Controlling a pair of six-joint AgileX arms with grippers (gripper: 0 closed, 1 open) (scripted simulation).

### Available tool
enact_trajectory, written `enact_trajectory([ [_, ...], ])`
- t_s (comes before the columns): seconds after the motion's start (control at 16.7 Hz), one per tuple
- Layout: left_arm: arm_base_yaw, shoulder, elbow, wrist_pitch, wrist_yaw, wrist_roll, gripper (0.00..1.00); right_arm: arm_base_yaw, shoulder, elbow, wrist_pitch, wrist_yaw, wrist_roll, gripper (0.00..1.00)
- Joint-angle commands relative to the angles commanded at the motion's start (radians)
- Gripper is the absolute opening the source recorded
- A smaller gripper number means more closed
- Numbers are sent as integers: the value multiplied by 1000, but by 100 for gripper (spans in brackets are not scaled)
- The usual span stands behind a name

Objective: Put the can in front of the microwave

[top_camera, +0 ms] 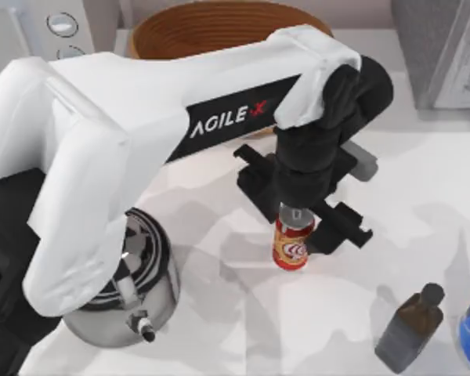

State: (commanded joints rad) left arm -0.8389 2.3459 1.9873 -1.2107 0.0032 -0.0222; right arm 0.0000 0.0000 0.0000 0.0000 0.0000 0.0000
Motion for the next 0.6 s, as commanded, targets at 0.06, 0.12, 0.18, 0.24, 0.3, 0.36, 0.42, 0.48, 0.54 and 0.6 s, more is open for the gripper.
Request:
enact_trajectory([
  [0.06, 0, 0, 0, 0, 0, 0, 40, 0, 0, 0, 0, 0, 0, 100],
  [0.12, 0, 0, 0, 0, 0, 0, 32, 0, 0, 0, 0, 0, 0, 100],
  [0.18, 0, 0, 0, 0, 0, 0, 25, 0, 0, 0, 0, 0, 0, 100],
  [0.24, 0, 0, 0, 0, 0, 0, 17, 0, 0, 0, 0, 0, 0, 100],
  [0.3, 0, 0, 0, 0, 0, 0, 10, 0, 0, 0, 0, 0, 0, 100],
  [0.36, 0, 0, 0, 0, 0, 0, 2, 0, 0, 0, 0, 0, 0, 100],
  [0.42, 0, 0, 0, 0, 0, 0, 0, 0, 0, 0, 0, 0, 0, 100],
  [0.48, 0, 0, 0, 0, 0, 0, 0, 0, 0, 0, 0, 0, 0, 100],
  [0.54, 0, 0, 0, 0, 0, 0, 0, 0, 0, 0, 0, 0, 0, 100],
  [0.6, 0, 0, 0, 0, 0, 0, 0, 0, 0, 0, 0, 0, 0, 100],
])
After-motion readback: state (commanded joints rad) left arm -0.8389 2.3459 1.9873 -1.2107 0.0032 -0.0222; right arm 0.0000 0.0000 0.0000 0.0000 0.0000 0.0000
